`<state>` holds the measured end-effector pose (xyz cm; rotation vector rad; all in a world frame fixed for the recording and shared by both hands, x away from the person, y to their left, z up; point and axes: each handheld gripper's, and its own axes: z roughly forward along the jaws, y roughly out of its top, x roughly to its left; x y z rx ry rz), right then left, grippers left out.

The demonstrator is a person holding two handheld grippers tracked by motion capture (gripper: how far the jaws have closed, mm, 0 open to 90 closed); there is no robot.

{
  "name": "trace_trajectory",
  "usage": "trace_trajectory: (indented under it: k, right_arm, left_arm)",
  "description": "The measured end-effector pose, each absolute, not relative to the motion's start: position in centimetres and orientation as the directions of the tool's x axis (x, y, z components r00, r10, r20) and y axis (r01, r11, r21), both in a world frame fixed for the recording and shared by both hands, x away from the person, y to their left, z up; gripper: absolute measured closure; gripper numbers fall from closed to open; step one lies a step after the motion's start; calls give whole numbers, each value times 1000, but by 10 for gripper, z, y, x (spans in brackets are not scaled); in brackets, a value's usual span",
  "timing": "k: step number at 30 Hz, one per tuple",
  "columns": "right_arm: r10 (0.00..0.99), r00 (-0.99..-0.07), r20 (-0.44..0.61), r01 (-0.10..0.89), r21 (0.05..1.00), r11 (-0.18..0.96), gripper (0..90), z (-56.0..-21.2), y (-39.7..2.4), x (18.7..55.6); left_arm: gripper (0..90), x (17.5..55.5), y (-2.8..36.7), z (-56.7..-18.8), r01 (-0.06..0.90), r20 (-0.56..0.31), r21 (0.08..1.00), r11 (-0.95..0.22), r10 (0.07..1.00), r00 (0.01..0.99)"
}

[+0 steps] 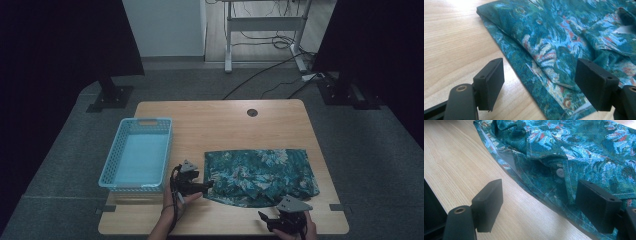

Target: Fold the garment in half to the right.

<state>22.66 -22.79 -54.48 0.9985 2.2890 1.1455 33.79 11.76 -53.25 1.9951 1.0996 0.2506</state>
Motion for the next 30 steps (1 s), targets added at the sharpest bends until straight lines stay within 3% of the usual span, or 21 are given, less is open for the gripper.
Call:
trace_trajectory:
  k: [10, 30]
  right_arm:
    - [746, -665, -35, 421, 807, 413, 221, -545, -228, 226]
    - [743, -669, -34, 422, 805, 417, 221, -546, -226, 226]
  left_arm:
    - [301, 342, 115, -530, 609, -213, 754, -247, 785, 582]
    - [284, 359, 108, -520, 611, -213, 751, -253, 782, 586]
